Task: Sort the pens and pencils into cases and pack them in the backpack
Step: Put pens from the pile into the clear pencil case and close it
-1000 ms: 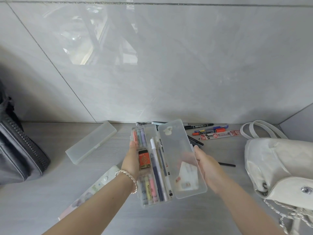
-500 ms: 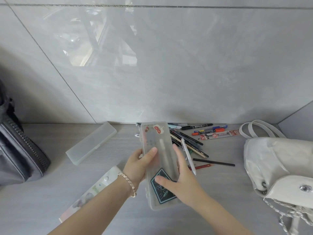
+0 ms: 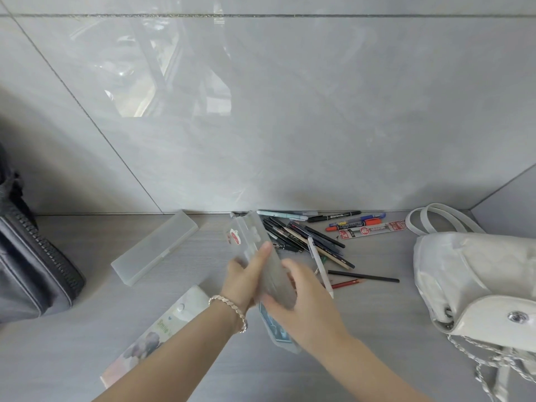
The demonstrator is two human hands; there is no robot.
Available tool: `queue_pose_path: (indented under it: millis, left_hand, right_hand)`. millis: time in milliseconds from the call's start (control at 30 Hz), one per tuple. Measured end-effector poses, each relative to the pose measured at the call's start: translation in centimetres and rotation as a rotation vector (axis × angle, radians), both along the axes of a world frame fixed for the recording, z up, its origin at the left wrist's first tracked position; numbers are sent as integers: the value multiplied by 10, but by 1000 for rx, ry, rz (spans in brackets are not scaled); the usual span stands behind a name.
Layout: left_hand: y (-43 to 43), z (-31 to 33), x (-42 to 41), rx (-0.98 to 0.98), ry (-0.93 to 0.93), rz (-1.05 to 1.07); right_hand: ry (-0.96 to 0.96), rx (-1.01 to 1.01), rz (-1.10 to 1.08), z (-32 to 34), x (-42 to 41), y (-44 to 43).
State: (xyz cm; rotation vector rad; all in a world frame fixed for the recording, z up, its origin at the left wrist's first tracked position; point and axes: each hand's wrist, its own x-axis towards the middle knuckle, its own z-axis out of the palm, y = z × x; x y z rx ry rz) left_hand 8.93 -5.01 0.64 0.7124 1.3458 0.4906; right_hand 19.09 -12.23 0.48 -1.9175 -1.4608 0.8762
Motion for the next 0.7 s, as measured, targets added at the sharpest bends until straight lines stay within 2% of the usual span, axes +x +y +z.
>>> queue_pose_path:
  millis: [100,167,433,633,700]
  left_hand:
    - [-5,-5,-5,-18,-67,25]
    - [-8,-8,-7,-9,-85,0]
    - [-9,-15,2,-30,-10,74]
    - [-12,-11,5,71,120,55]
    - [-11,-12,3,62,26,55]
  right_hand:
    - [182,-62,12,-1,0,3]
    - [227,-104,44,-3,0,5]
    - [62,-50,60,5,-8,6]
    - [-113,-51,90,18,-1,7]
    - [-125,-57,116,24,1,8]
